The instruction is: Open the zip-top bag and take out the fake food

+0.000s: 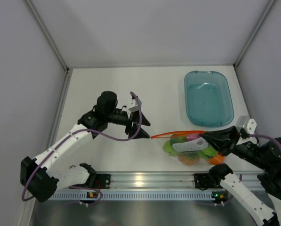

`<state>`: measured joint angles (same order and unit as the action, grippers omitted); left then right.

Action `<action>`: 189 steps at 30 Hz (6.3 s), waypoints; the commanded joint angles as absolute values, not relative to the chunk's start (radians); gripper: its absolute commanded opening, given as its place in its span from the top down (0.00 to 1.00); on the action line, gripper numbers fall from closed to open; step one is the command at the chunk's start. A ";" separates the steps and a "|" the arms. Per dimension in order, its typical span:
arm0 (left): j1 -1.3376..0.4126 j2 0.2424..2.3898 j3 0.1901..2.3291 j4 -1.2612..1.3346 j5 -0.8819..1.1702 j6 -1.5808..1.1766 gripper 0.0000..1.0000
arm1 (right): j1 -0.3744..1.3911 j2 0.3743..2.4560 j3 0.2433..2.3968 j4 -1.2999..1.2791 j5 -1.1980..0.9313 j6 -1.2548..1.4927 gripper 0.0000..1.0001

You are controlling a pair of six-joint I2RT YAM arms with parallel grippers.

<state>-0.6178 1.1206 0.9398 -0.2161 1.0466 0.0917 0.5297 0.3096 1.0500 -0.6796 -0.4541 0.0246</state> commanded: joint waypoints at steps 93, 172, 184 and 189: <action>-0.884 1.192 1.238 -0.486 -0.475 -0.452 1.00 | 0.540 0.785 0.818 -0.085 -0.273 0.498 0.82; -0.959 1.039 0.770 0.057 -0.443 -0.936 1.00 | 0.813 1.364 0.543 0.584 0.109 0.985 0.55; -0.956 1.080 0.785 0.003 -0.574 -0.914 1.00 | 0.815 1.197 0.535 0.441 0.087 0.871 0.55; -0.943 1.117 0.810 -0.049 -0.584 -0.931 1.00 | 0.815 1.083 0.532 0.344 0.129 0.839 0.57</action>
